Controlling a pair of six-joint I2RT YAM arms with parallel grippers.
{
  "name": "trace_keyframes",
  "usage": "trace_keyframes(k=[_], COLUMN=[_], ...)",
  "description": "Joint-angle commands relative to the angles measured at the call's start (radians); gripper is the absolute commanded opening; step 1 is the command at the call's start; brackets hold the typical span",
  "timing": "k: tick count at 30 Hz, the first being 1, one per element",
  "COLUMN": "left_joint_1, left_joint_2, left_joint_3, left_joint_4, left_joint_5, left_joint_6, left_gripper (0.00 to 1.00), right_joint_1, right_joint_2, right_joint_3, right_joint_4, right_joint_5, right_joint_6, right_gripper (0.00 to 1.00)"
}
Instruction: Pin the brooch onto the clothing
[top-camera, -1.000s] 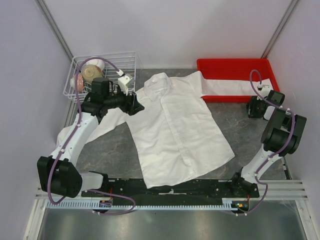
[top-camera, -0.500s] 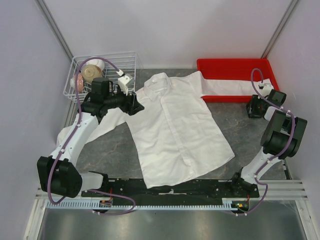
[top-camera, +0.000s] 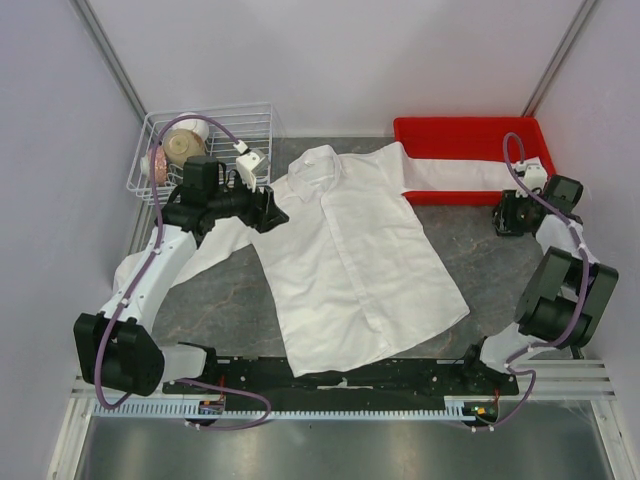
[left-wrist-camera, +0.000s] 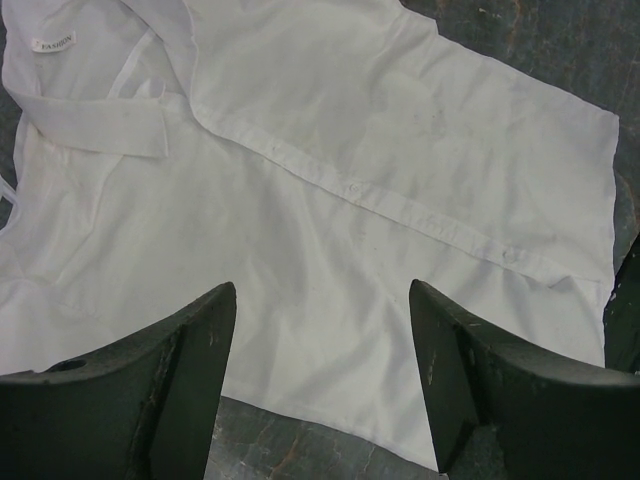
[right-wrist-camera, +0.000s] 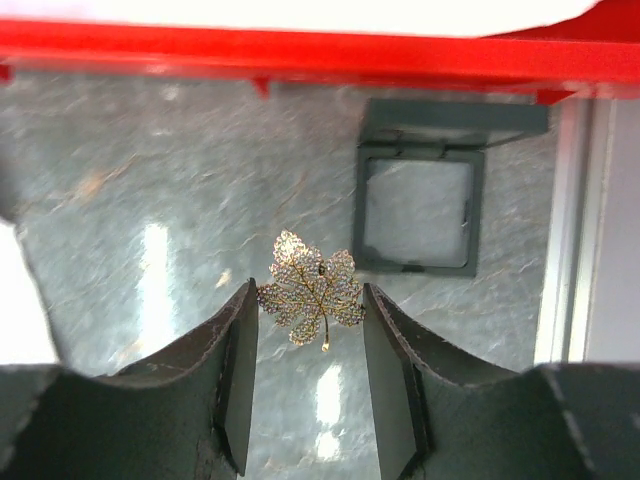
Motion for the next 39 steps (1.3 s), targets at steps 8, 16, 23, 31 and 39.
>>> trace_keyframes(k=[8, 16, 23, 31, 39], left_joint_1=[-0.003, -0.069, -0.380, -0.579, -0.670], left_joint_2=[-0.147, -0.265, -0.349, -0.398, -0.371], left_joint_3=[0.041, -0.061, -0.180, -0.355, -0.430], left_joint_4=[-0.104, -0.102, -0.042, 0.241, 0.378], left_joint_5=[0.080, 0.214, 0.150, 0.045, -0.036], left_joint_6=[0.129, 0.411, 0.793, 0.921, 0.892], left_gripper=[0.80, 0.80, 0.75, 0.62, 0.60], right_joint_1=[0.027, 0.383, 0.752, 1.001, 1.073], right_joint_2=[-0.230, -0.281, -0.193, -0.127, -0.117], right_joint_3=[0.091, 0.177, 0.236, 0.267, 0.295], right_joint_4=[-0.648, -0.672, -0.630, -0.656, -0.676], right_joint_5=[-0.316, -0.464, -0.514, -0.620, -0.648], right_joint_6=[-0.352, -0.171, -0.102, -0.096, -0.081], right_gripper=[0.42, 0.42, 0.42, 0.42, 0.42])
